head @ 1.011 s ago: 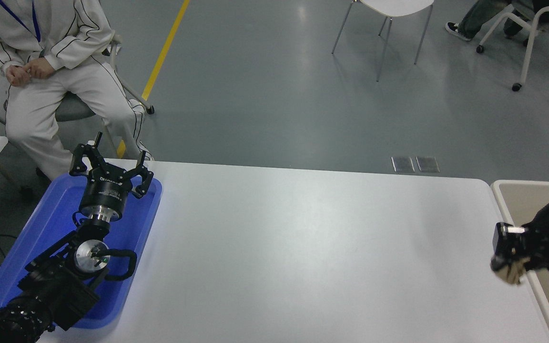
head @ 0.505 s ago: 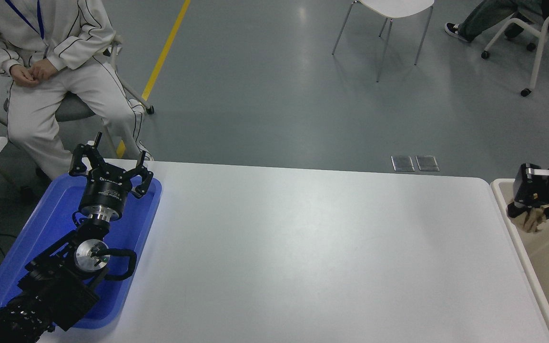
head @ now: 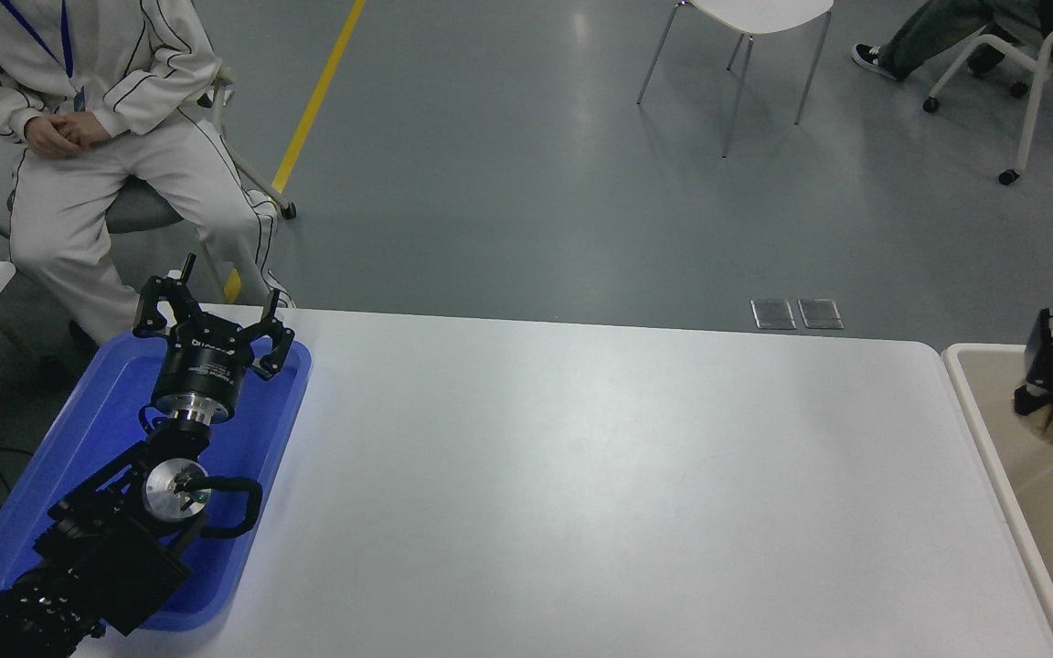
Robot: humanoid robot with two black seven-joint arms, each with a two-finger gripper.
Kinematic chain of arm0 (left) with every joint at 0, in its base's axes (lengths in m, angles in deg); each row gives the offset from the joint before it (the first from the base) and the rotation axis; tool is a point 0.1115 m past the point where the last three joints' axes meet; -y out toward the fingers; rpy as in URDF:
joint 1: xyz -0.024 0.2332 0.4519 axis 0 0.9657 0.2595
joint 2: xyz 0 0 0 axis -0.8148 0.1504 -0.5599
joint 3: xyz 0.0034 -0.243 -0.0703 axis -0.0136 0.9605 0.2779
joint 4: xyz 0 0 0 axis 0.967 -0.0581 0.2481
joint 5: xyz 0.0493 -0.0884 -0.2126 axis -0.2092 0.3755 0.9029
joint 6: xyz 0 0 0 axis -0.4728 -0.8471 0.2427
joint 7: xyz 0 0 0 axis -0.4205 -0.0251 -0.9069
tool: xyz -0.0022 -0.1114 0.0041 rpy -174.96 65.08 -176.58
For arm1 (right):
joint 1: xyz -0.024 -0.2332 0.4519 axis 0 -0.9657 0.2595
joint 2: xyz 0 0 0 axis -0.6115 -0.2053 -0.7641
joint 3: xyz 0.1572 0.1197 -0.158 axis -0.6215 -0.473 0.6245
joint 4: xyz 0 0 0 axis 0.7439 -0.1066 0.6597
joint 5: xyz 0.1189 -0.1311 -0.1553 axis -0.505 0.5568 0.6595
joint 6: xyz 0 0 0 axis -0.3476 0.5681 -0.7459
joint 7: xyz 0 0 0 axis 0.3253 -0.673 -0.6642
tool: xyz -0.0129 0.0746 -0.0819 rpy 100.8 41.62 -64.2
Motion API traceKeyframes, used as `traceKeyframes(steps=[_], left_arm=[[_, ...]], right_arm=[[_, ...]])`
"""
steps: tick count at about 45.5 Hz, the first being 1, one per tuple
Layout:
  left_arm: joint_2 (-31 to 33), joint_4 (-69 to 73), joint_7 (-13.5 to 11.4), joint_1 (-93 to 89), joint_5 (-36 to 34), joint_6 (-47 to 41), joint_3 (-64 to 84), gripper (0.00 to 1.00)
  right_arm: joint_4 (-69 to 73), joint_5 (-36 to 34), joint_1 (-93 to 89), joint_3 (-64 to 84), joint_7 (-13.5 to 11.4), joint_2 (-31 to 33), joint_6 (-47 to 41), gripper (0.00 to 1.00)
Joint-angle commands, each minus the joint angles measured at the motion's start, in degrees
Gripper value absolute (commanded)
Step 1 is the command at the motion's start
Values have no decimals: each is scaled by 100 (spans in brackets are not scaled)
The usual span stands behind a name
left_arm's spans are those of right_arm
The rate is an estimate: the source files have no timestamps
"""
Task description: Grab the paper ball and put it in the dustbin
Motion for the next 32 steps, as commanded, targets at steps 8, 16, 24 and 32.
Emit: traceKeyframes(steps=[8, 16, 24, 32], left_arm=[[-1, 1, 0, -1, 0, 0, 0, 100], [-1, 1, 0, -1, 0, 0, 0, 100], [-1, 1, 0, -1, 0, 0, 0, 100], [-1, 1, 0, -1, 0, 0, 0, 100]], right_arm=[[-1176, -13, -2137, -659, 0, 714, 463, 0], [-2177, -4, -4185, -2118, 9, 715, 1457, 0], [-3118, -4, -6180, -3981, 9, 574, 2388, 0], [-3839, 4, -7341, -4949, 18, 91, 3505, 0]])
